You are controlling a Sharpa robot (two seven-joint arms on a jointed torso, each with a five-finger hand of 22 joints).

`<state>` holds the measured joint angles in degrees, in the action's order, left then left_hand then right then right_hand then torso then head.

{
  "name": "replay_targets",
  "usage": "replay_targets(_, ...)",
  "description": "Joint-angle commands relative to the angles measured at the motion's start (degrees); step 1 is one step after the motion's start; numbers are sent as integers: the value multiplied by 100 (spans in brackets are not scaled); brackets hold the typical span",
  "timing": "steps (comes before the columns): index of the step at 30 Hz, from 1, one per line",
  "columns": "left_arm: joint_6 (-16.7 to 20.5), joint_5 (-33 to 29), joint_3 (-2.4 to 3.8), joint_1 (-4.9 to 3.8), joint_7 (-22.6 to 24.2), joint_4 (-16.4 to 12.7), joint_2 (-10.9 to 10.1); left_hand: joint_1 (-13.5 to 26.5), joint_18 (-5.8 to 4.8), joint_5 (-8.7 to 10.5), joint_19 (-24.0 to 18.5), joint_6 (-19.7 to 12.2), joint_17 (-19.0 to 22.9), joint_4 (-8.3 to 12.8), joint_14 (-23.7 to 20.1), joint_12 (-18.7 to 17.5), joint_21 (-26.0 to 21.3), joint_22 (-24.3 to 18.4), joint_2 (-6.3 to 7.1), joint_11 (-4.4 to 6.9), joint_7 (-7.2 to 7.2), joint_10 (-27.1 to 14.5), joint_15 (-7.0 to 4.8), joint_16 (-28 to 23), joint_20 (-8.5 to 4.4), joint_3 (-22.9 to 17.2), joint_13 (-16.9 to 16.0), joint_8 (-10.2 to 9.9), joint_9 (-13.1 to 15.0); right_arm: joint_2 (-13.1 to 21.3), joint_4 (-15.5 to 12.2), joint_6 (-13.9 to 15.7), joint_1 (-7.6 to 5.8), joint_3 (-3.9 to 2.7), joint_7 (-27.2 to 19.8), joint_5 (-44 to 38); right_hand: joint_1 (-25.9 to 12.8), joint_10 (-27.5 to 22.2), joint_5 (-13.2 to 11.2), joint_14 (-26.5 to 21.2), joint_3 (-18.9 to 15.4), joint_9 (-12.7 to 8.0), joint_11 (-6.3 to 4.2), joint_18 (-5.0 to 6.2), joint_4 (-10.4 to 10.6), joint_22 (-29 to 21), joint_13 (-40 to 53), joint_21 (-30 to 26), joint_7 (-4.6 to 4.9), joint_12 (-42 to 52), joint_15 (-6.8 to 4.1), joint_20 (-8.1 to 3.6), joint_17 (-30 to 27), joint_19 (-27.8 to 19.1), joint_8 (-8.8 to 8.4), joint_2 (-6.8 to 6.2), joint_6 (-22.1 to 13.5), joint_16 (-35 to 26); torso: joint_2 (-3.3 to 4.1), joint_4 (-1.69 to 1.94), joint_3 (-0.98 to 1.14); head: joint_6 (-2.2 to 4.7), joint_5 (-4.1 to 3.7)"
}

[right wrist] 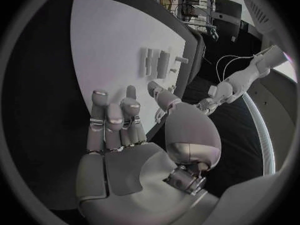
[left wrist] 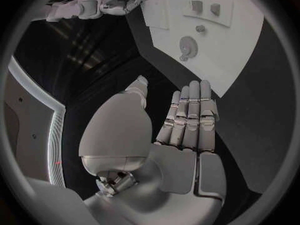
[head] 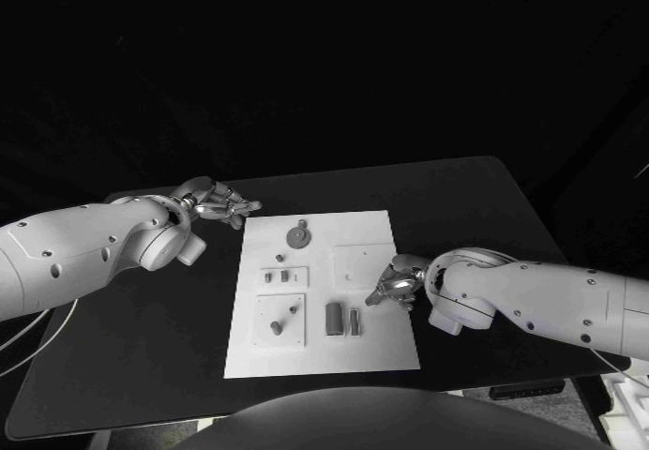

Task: Assemble the parts on the task board

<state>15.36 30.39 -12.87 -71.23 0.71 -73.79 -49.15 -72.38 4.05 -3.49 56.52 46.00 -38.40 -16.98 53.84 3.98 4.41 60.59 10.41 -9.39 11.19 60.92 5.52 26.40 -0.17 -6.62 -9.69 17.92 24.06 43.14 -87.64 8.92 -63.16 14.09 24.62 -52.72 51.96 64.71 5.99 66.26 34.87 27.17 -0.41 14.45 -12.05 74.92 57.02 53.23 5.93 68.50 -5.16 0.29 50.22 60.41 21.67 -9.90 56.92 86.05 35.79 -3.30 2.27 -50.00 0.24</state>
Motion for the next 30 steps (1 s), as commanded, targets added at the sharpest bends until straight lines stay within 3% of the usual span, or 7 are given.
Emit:
replay_targets(1, -32, 14, 3, -7, 29, -14, 3, 3, 62, 26, 44, 25, -6, 12, 26, 18, -38, -9, 43, 11, -18, 35, 3, -34, 2, -19, 8, -2, -5, -45, -39, 104, 4, 1, -466, -610, 131, -5, 9, 16, -6, 27, -35, 55, -88, 79, 7, -28, -43, 27, -56, -27, -11, 42, 49, 8, 77, 11, 5, 2, 5, 0, 0)
replay_targets(9, -42, 14, 3, -7, 26, -20, 9, 0, 62, 26, 45, 27, -7, 13, 27, 19, -38, -9, 38, 12, -18, 36, 2, -34, 2, -22, 7, -1, -5, -233, 1, 158, 36, 4, -562, -1580, 392, 90, 11, 86, -42, 164, -127, 55, -285, 82, 22, -20, -142, 85, -53, -35, -18, 104, 237, 35, 297, 26, 5, 9, 0, 0, -11)
replay_targets(14, -45, 14, 3, -7, 25, -20, 10, -1, 62, 27, 45, 28, -8, 13, 28, 19, -37, -9, 36, 12, -18, 37, 2, -34, 2, -23, 7, -1, -6, -356, 55, 246, 143, 5, -452, -2061, 379, 133, 12, 122, -68, 224, -168, 55, -267, 82, 36, -14, -184, 112, -43, -39, -17, 138, 303, -3, 374, 38, 6, 13, 1, 0, -3)
replay_targets(30, -39, 29, 3, -7, -8, -30, -4, -10, 62, 28, 43, 29, -12, 14, 28, 19, -38, -10, 10, 13, -20, 38, 2, -37, 2, -26, 7, 0, -7, -546, 161, 297, 268, 5, -428, -2663, 435, 181, 15, 202, -43, 332, -235, 55, -247, 81, 62, -14, -254, 140, -31, -66, 27, 184, 413, -74, 500, 46, 4, 6, 5, 0, 12)
